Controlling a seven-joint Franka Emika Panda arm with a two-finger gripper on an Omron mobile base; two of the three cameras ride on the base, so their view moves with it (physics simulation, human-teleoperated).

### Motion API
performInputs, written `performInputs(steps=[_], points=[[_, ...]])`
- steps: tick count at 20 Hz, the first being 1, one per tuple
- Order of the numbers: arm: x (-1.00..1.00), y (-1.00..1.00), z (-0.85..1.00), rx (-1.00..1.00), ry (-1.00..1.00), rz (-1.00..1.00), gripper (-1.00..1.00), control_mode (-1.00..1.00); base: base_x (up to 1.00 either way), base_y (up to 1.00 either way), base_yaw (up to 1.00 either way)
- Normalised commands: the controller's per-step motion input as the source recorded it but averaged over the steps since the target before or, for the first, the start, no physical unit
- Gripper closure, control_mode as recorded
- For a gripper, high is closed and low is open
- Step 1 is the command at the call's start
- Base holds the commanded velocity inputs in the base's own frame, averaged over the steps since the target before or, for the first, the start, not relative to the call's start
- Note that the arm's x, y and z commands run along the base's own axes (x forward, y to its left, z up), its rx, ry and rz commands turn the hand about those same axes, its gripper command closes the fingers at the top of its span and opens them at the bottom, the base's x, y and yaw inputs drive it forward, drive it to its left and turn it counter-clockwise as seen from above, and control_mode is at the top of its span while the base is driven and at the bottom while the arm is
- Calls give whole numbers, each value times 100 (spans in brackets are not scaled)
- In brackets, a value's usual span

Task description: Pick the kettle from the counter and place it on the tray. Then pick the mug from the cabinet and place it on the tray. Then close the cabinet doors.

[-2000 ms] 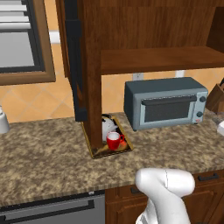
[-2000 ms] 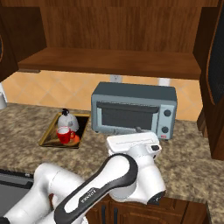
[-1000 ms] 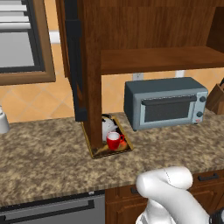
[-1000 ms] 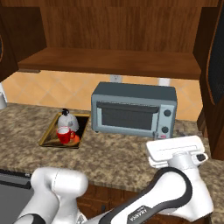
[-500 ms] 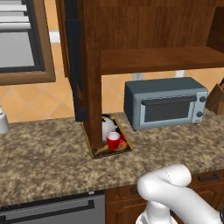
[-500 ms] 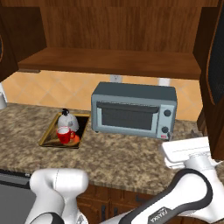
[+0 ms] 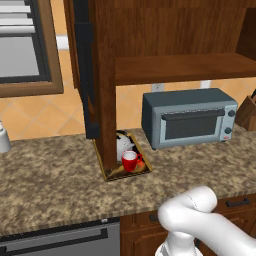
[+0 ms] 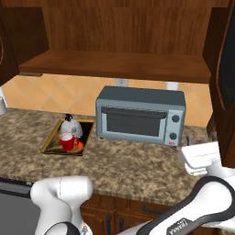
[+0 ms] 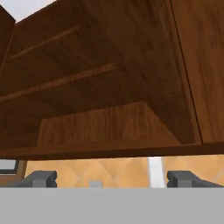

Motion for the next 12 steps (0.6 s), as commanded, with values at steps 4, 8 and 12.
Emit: performInputs(steps=[4, 8, 12], points=[[-16, -8, 25, -11, 0, 0, -100, -100, 0, 0, 0], [-23, -10, 24, -13, -3, 0, -100, -100, 0, 0, 0], [-39, -10, 27, -13, -7, 0, -100, -100, 0, 0, 0]])
